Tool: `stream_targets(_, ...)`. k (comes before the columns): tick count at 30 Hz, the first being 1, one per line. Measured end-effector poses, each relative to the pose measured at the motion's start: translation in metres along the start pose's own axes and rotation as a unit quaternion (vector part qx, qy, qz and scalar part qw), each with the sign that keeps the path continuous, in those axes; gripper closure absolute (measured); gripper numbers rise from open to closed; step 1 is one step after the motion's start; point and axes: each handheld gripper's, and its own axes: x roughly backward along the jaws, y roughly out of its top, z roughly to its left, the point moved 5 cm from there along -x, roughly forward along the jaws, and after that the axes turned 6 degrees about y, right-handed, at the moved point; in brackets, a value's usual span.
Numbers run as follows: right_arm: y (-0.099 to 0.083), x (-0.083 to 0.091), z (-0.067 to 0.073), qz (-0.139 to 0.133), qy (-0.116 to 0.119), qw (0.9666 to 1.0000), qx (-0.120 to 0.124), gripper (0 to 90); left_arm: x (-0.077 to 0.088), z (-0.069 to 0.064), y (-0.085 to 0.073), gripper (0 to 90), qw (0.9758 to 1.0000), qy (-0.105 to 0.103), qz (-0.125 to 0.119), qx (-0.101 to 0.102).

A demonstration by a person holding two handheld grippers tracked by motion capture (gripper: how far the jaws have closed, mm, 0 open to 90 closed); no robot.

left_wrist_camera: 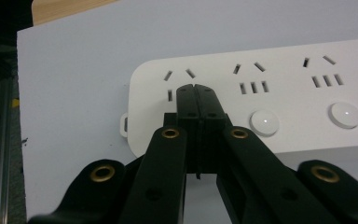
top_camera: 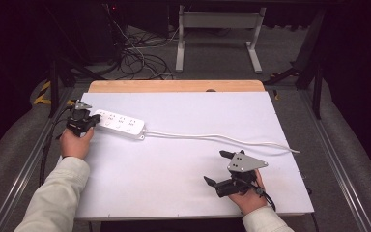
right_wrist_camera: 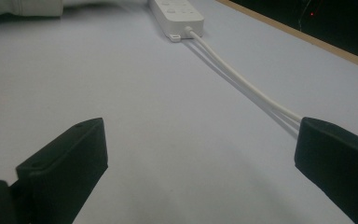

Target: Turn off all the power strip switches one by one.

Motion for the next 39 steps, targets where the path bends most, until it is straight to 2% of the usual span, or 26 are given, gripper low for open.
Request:
stream_targets(7,-0.0001,0.0001,0.0003,0.000,0.002,1.0000,0.001,3.3,0.0013,0.0013,-0.0005,90.0,1.0000,0.005,0.004,0.007)
stream_targets(9,-0.0003,0.0002,0.0002,-0.002,0.003,1.0000,0.000,3.3,0.0012,0.0029,-0.0008,90.0,1.0000,-0.001,0.003,0.009)
stream_targets(12,-0.0003,-0.0006,0.0005,-0.001,0.004,1.0000,0.000,3.3,0.0005,0.0012,0.0002,90.0,1.0000,0.005,0.004,0.007)
stream_targets(14,-0.0002,-0.0003,0.0012,0.000,0.003,1.0000,0.001,3.4,-0.0001,0.0010,0.0008,90.0,0.9999,0.004,0.006,0.010)
stream_targets(15,-0.0003,0.0000,0.0012,-0.001,0.003,1.0000,0.001,3.3,-0.0003,0.0007,0.0011,90.0,0.9998,0.002,0.007,0.019)
stream_targets(22,0.0002,0.0020,0.0016,-0.004,0.005,1.0000,0.003,3.4,0.0001,-0.0002,0.0018,90.0,0.9998,0.013,0.013,0.011)
stream_targets(27,0.0000,0.0030,0.0024,-0.005,0.006,1.0000,0.003,3.4,0.0000,0.0010,0.0019,90.0,0.9996,0.004,0.018,0.021)
stream_targets(30,0.0001,0.0032,0.0031,-0.006,0.007,1.0000,0.002,3.3,-0.0002,0.0006,0.0030,90.0,0.9996,0.010,0.021,0.015)
stream_targets(33,0.0000,0.0035,0.0036,-0.007,0.008,0.9999,0.003,3.3,-0.0008,0.0015,0.0023,90.0,0.9993,0.003,0.024,0.028)
stream_targets(39,-0.0004,0.0037,0.0035,-0.007,0.010,0.9999,0.004,3.3,-0.0008,0.0023,0.0025,90.0,0.9993,0.000,0.025,0.027)
